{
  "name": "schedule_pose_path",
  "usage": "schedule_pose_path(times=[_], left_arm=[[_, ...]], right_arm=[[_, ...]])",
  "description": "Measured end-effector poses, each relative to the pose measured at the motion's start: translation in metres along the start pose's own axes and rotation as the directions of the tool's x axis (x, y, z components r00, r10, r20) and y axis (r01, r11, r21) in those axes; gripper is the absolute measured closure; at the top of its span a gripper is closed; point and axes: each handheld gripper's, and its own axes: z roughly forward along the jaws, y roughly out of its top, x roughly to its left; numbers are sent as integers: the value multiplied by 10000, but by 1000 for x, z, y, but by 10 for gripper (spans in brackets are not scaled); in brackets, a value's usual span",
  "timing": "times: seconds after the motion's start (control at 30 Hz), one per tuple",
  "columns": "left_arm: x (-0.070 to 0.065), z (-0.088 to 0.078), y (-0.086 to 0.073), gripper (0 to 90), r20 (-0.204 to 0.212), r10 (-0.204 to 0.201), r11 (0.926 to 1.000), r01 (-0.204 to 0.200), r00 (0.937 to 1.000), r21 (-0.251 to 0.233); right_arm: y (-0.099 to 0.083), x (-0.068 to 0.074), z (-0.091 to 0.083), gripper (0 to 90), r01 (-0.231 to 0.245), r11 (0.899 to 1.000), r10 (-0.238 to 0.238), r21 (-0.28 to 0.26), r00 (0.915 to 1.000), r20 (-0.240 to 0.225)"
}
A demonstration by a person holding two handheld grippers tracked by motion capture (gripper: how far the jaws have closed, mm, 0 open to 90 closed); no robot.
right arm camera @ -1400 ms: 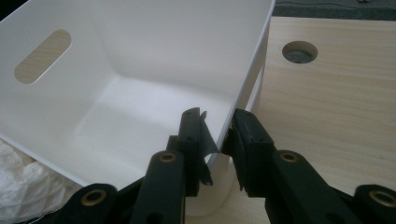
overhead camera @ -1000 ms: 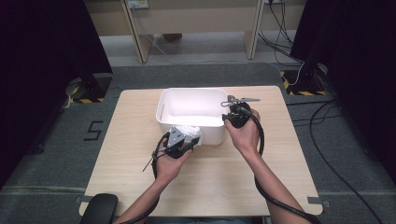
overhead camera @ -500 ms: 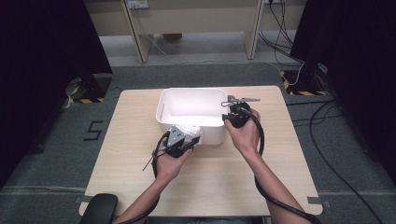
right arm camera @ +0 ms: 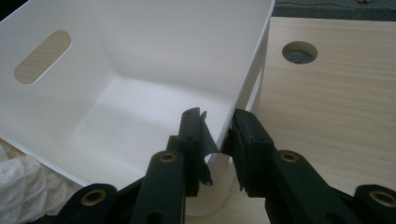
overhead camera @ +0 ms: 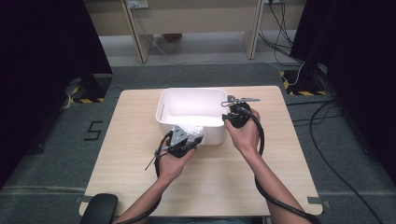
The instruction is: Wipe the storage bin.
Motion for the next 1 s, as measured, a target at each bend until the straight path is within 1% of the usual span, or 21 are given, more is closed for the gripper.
schedule_pose_path(times=[0.23, 0.43, 0.6, 0.87, 1.0], left_arm=[[0, 1, -3, 748, -15, 44, 10000, -44, 10000, 57], [0, 4, -8, 747, 11, -56, 9999, 56, 10000, 132], [0, 6, -11, 748, 33, -51, 9997, 50, 10000, 228], [0, 10, -16, 748, 38, -27, 9993, 25, 10000, 364], [0, 12, -20, 748, -26, 31, 9990, -30, 10000, 447]], right_arm=[[0, 0, 0, 744, -5, 10000, 5, -4, 10000, -3], [0, 0, 0, 744, -36, 10000, 36, -2, 10000, -17], [0, 0, 0, 744, -53, 10000, 52, -15, 10000, -22], [-1, 0, 0, 744, -33, 10000, 33, -35, 10000, -28], [0, 0, 0, 744, -52, 10000, 52, -27, 10000, -29]])
